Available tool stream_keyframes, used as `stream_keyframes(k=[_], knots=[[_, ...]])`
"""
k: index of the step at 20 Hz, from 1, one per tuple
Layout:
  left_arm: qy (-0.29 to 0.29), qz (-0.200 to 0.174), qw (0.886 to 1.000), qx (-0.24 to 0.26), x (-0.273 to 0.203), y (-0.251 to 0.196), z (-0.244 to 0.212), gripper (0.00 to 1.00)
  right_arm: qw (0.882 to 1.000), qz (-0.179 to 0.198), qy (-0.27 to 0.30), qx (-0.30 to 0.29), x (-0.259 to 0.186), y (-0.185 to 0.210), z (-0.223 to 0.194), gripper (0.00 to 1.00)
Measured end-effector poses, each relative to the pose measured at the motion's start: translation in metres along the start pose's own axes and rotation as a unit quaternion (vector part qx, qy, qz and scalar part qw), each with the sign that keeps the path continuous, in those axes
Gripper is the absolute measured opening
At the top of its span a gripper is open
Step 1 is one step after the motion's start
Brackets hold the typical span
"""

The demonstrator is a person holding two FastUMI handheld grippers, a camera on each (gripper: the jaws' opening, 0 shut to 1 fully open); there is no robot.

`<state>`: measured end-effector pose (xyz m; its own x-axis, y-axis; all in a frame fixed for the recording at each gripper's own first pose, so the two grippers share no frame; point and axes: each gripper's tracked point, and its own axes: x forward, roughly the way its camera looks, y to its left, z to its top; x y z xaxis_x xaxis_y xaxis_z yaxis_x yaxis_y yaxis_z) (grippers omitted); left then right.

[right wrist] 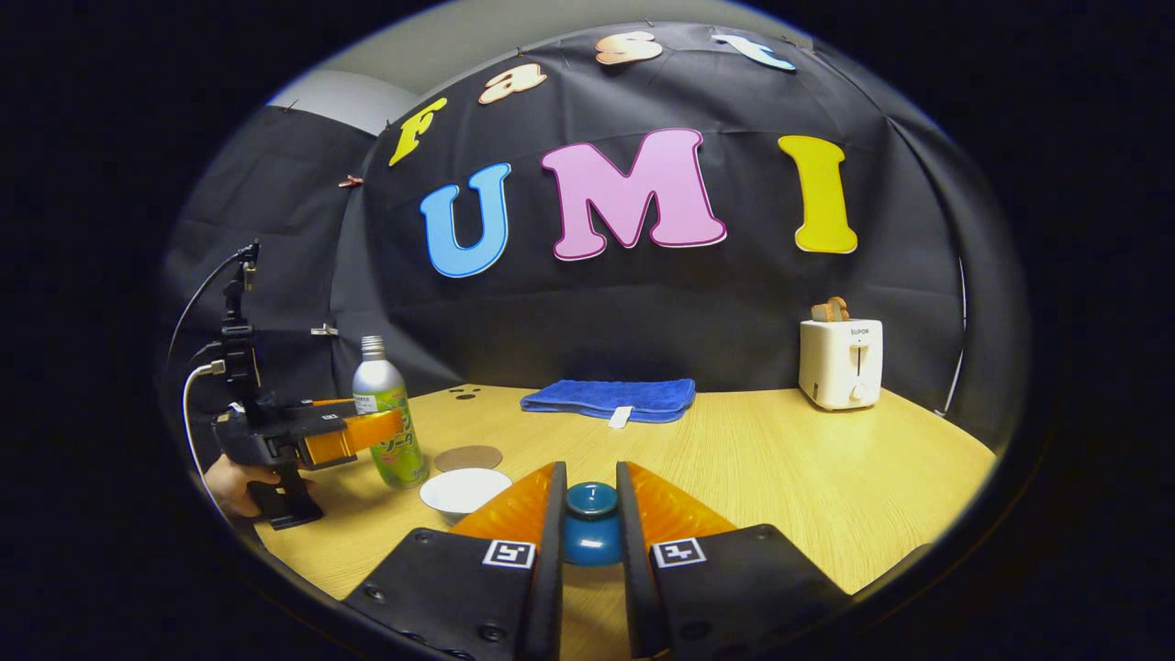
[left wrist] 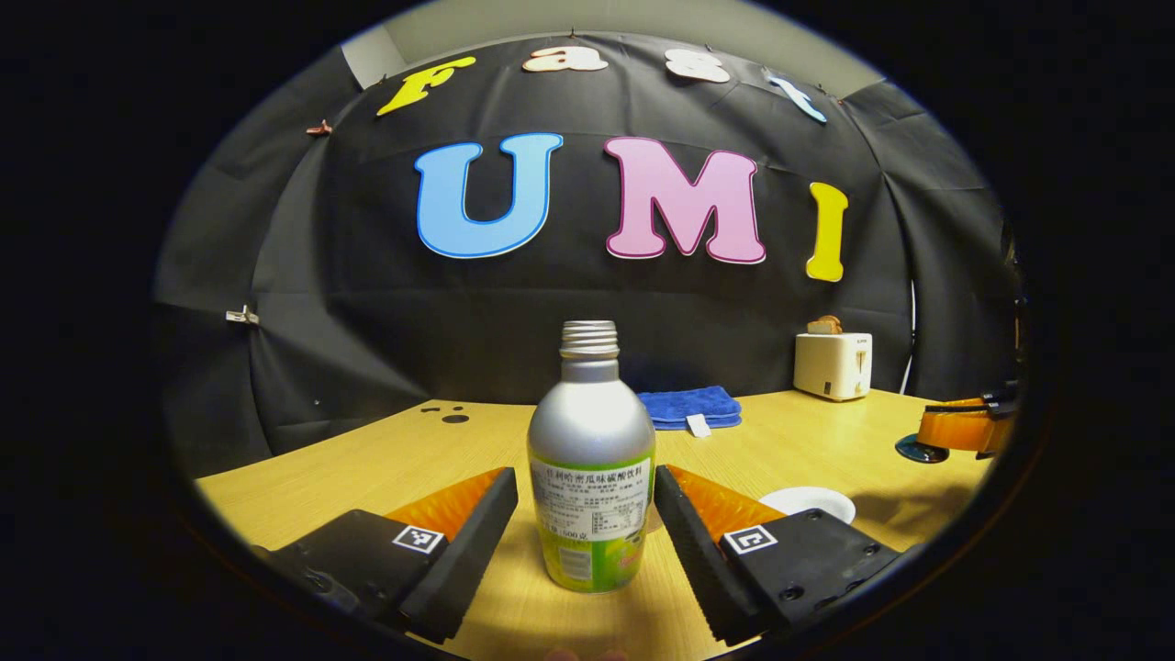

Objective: Open the teacup lid with one hand, grasp the water bottle and pour water into the teacup with the other hand; after pouring, place the water bottle on the coaster and then close the teacup lid.

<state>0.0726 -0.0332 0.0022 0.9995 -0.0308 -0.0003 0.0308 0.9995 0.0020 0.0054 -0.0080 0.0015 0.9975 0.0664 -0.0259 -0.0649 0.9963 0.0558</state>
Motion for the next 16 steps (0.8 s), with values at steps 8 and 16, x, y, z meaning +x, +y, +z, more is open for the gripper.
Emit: stream_keyframes(k=[8,16], knots=[[-0.007,0.002,0.998,0.069,-0.010,0.008,0.006,0.80,1.000,-0.005,-0.009,-0.027,0.003,0.003,-0.002,0.32],[0.002,-0.022,0.944,0.329,-0.018,-0.005,0.023,0.80,1.000,-0.011,-0.009,-0.026,0.004,0.002,-0.001,0.31]])
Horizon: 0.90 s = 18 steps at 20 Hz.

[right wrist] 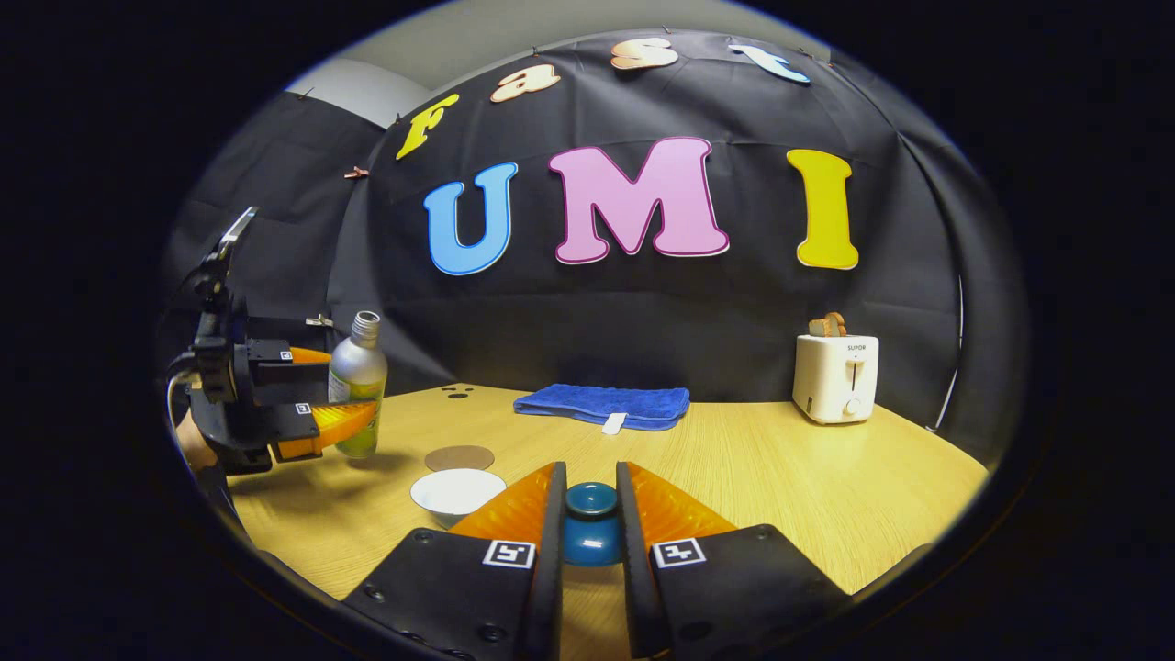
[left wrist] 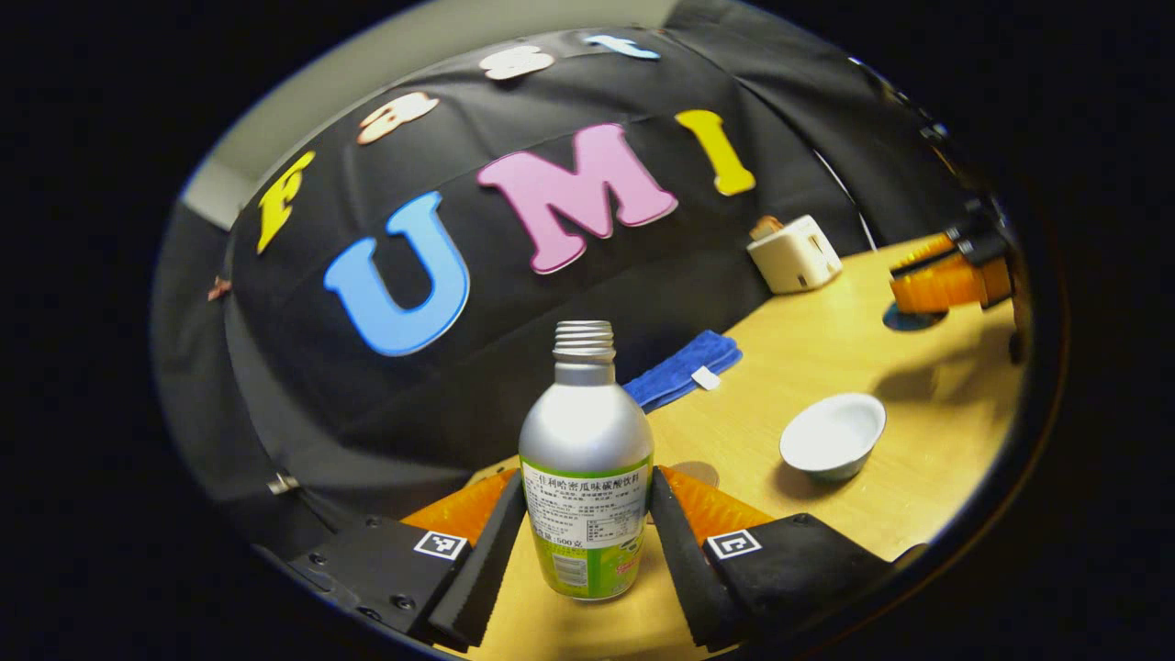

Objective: Open the teacup lid with one hand, grasp the water bottle and pour water into the teacup with the other hand; after pouring, place the water bottle on the coaster and then close the teacup lid.

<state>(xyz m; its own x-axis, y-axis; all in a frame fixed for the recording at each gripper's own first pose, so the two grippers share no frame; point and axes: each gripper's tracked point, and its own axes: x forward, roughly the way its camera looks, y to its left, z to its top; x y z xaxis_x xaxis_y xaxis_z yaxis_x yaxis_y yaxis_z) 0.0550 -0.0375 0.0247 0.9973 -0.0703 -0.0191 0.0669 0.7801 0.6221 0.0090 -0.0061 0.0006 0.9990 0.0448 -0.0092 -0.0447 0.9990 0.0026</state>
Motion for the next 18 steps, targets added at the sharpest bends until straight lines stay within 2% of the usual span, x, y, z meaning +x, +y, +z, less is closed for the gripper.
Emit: stream_keyframes(k=[3,6,10,16,18], knots=[[-0.014,-0.002,0.993,0.115,0.001,-0.009,0.009,0.80,1.000,0.001,0.000,0.000,0.000,0.000,0.000,0.31],[-0.001,-0.033,0.983,0.179,0.006,-0.025,-0.001,0.80,1.000,0.002,-0.001,0.000,0.000,0.001,0.000,0.32],[0.020,-0.046,0.960,0.276,0.010,-0.028,-0.008,0.80,1.000,0.002,-0.001,0.000,0.000,0.001,0.000,0.32],[0.028,-0.048,0.922,0.383,0.017,-0.029,-0.017,0.80,1.000,0.002,-0.001,0.000,0.000,0.001,0.000,0.32],[0.031,-0.052,0.915,0.399,0.018,-0.029,-0.020,0.80,1.000,0.002,-0.001,0.000,0.001,0.001,0.000,0.31]])
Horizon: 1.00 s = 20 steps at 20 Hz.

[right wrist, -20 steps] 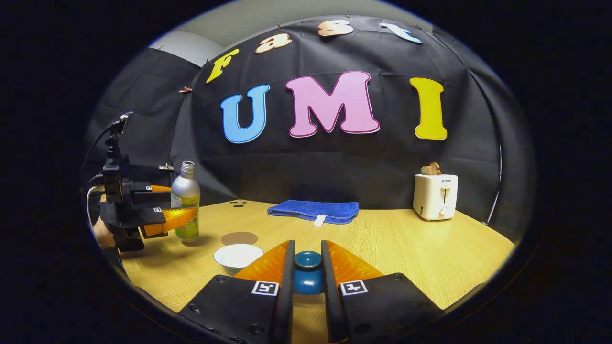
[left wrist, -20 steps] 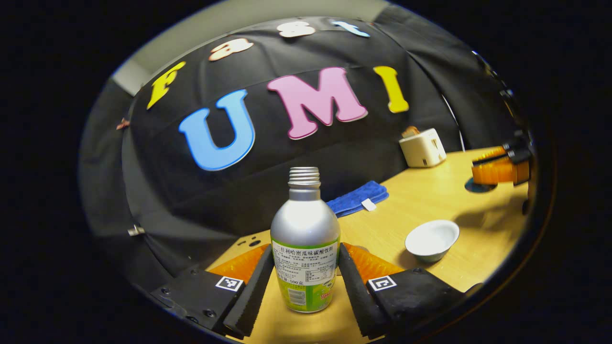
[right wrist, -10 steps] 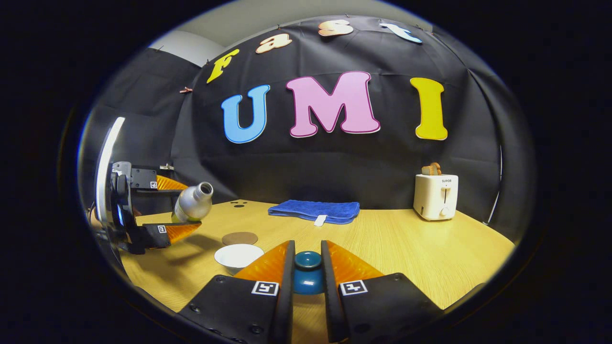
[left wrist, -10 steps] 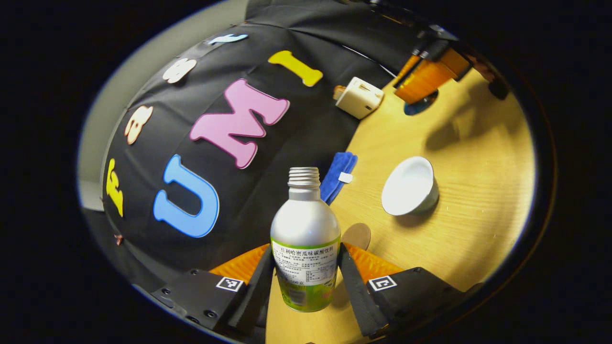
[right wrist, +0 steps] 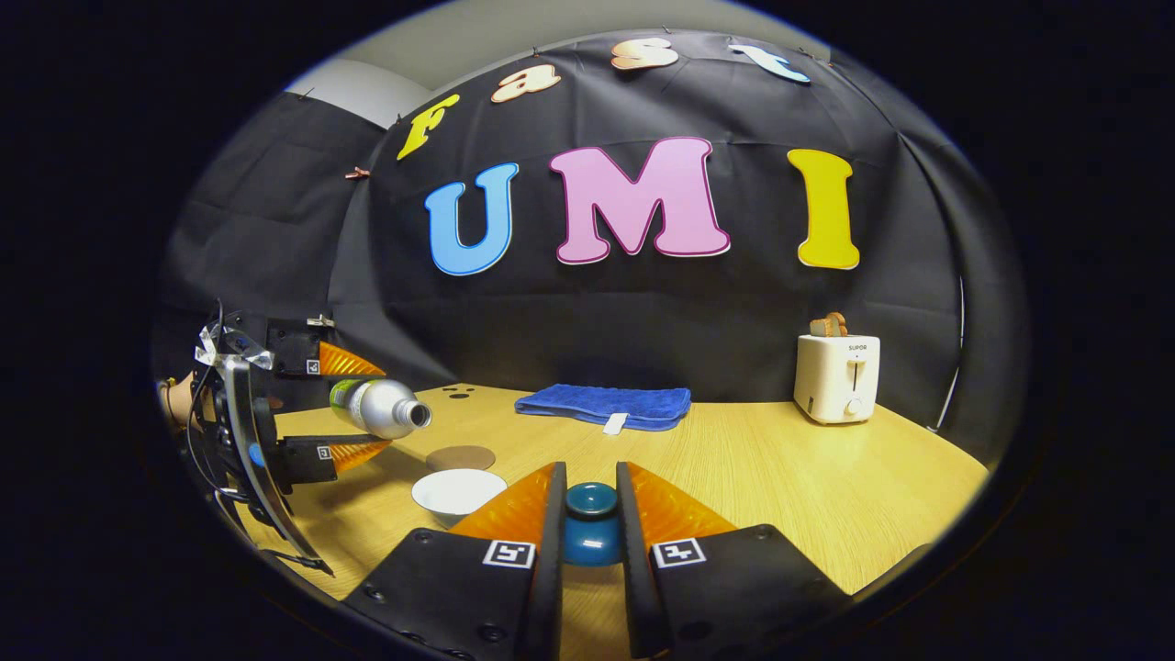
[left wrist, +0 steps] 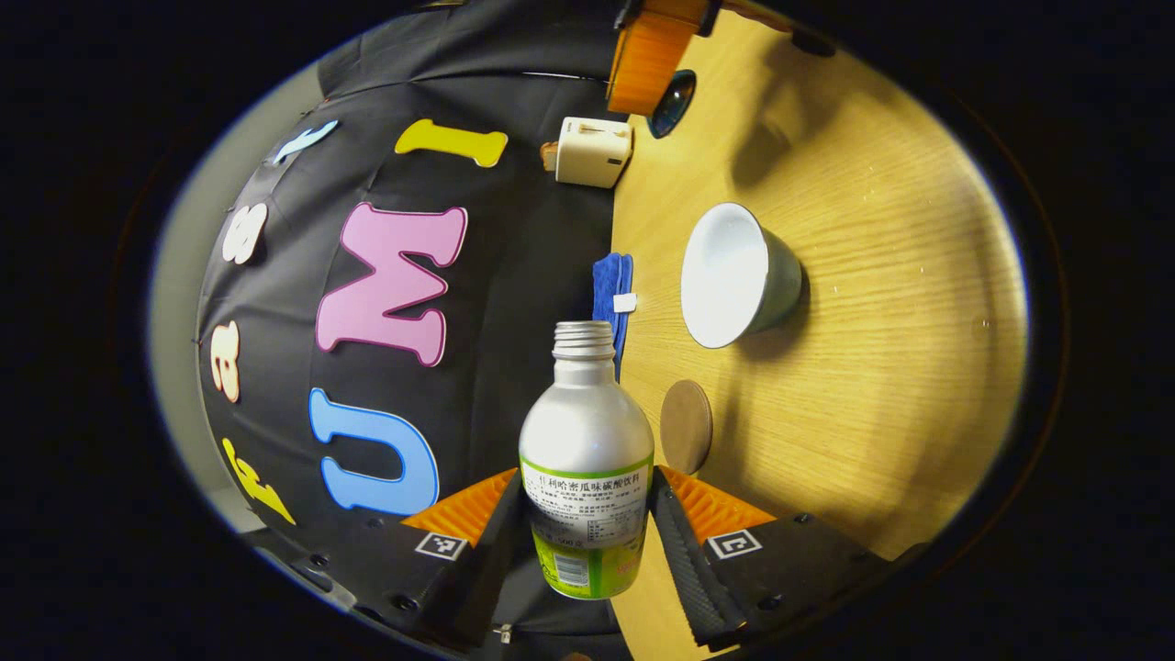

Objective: Open the teacup lid with one hand, grasp the water bottle and pour water into the teacup with the other hand; after pouring, place the water bottle on the coaster and then close the teacup lid.

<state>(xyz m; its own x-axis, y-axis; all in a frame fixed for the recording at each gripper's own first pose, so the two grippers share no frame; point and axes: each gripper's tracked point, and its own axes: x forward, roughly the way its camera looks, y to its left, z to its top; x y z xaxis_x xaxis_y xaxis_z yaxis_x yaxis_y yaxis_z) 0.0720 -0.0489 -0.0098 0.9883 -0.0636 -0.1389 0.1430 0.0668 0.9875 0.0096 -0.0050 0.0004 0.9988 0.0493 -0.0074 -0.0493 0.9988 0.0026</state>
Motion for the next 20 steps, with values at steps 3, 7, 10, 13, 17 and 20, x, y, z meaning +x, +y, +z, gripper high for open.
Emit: stream_keyframes(k=[3,7,10,13,17,20], knots=[[0.001,-0.006,1.000,0.015,0.004,0.000,-0.002,0.80,1.000,0.000,0.000,0.000,-0.001,0.000,0.000,0.31],[0.002,-0.002,0.998,0.056,0.007,0.008,0.001,0.80,1.000,0.001,0.000,0.001,0.000,0.000,0.000,0.31],[0.001,0.000,0.997,0.083,0.009,0.012,0.002,0.80,1.000,0.002,0.001,0.001,-0.001,0.000,0.000,0.32],[-0.001,0.001,0.995,0.103,0.009,0.017,0.006,0.80,1.000,0.000,0.001,0.001,0.000,0.000,0.000,0.32],[-0.004,0.006,0.992,0.128,0.010,0.021,0.009,0.80,1.000,0.001,0.000,0.001,0.000,0.000,0.000,0.31],[-0.002,0.012,0.988,0.156,0.011,0.023,0.008,0.80,1.000,0.001,0.000,0.001,0.000,0.000,0.000,0.32]])
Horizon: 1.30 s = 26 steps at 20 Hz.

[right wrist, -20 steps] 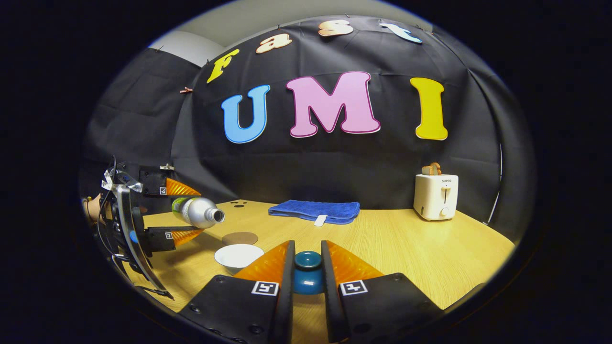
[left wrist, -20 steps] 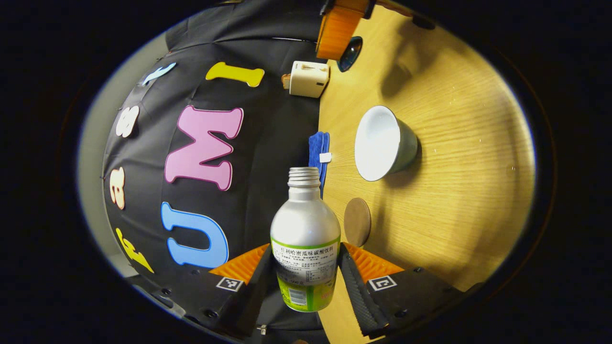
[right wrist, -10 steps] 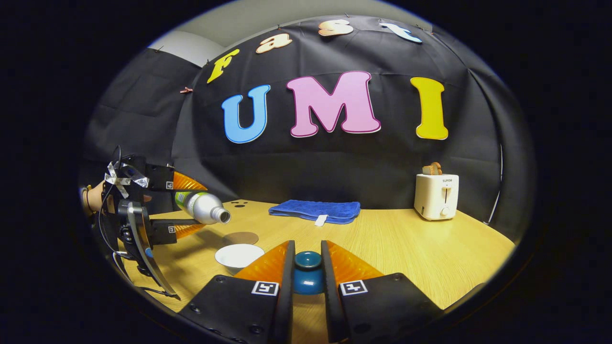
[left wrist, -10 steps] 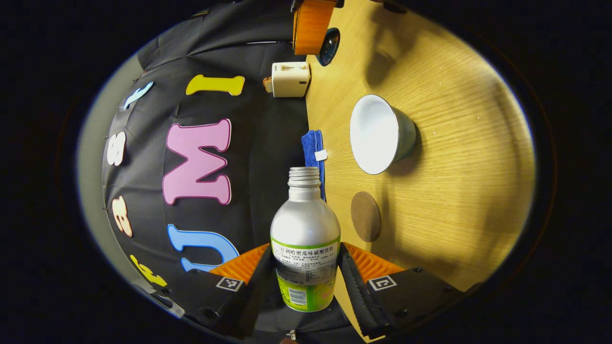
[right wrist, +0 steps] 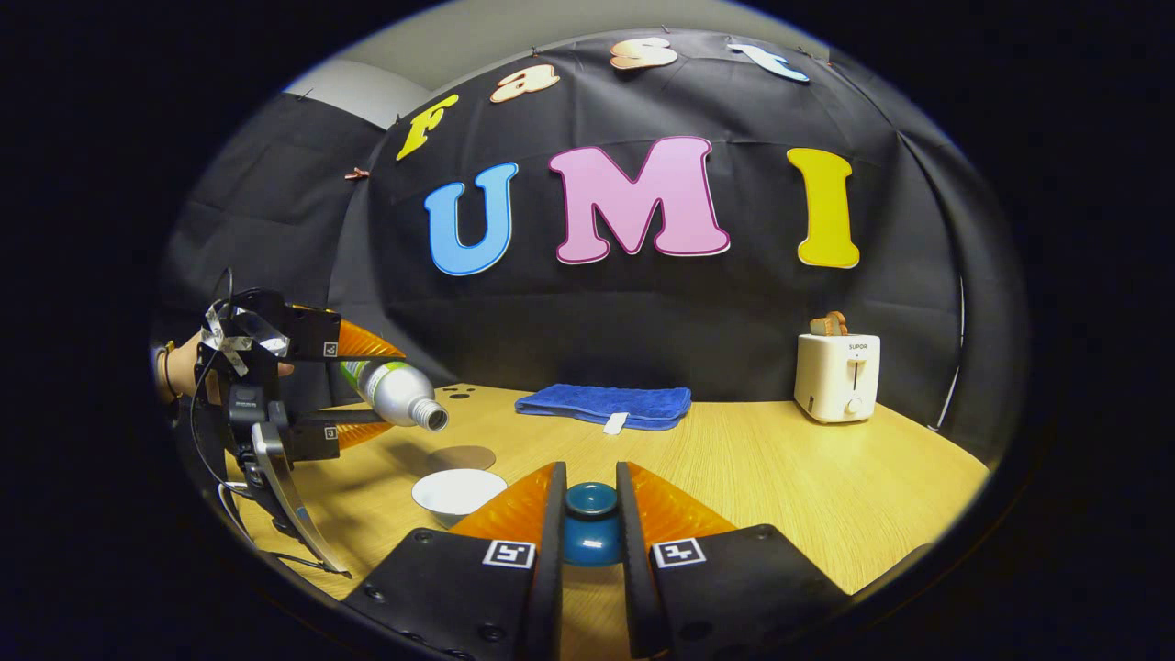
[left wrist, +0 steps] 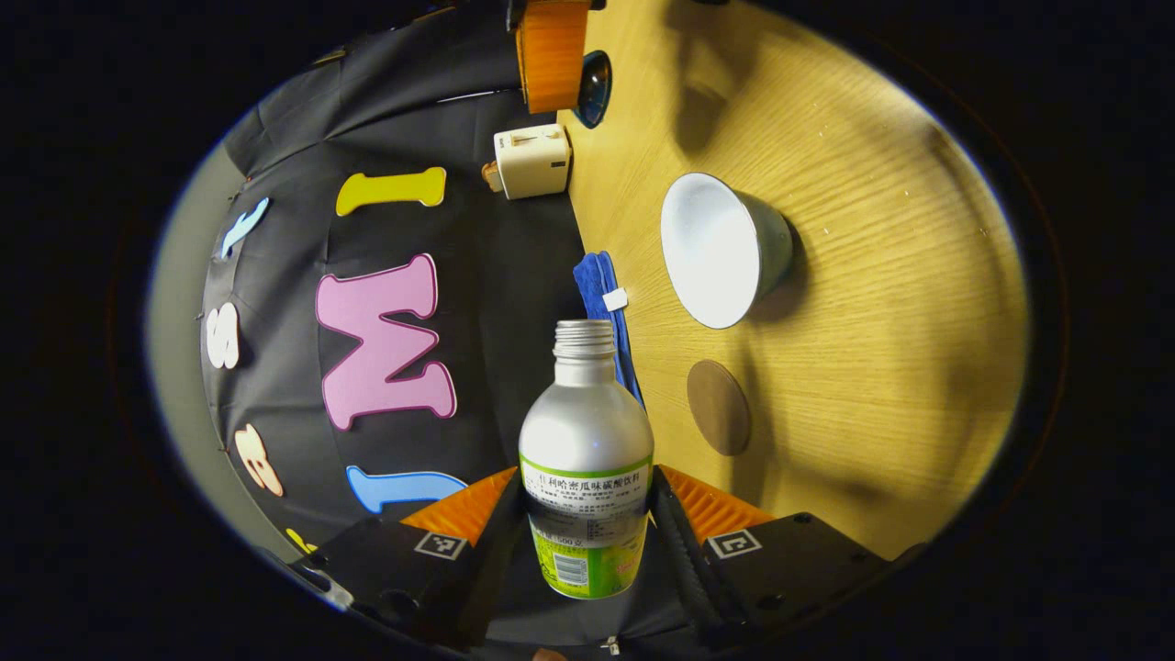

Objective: Open the teacup lid with one hand, grasp the water bottle and pour water into the teacup with the other hand; after pouring, place the water bottle on the coaster and then close the teacup lid.

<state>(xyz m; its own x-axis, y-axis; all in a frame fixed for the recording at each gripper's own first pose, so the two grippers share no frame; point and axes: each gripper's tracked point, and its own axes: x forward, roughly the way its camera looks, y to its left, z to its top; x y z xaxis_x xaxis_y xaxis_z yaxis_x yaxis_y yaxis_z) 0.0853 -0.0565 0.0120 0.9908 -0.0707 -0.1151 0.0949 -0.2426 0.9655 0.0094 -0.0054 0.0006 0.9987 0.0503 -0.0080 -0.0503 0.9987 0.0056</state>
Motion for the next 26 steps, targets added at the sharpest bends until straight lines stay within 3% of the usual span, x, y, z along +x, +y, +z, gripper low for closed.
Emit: stream_keyframes(k=[26], knots=[[-0.004,0.015,0.988,0.156,0.004,0.014,0.004,0.81,1.000,-0.001,-0.001,0.010,0.000,-0.002,0.000,0.32]])
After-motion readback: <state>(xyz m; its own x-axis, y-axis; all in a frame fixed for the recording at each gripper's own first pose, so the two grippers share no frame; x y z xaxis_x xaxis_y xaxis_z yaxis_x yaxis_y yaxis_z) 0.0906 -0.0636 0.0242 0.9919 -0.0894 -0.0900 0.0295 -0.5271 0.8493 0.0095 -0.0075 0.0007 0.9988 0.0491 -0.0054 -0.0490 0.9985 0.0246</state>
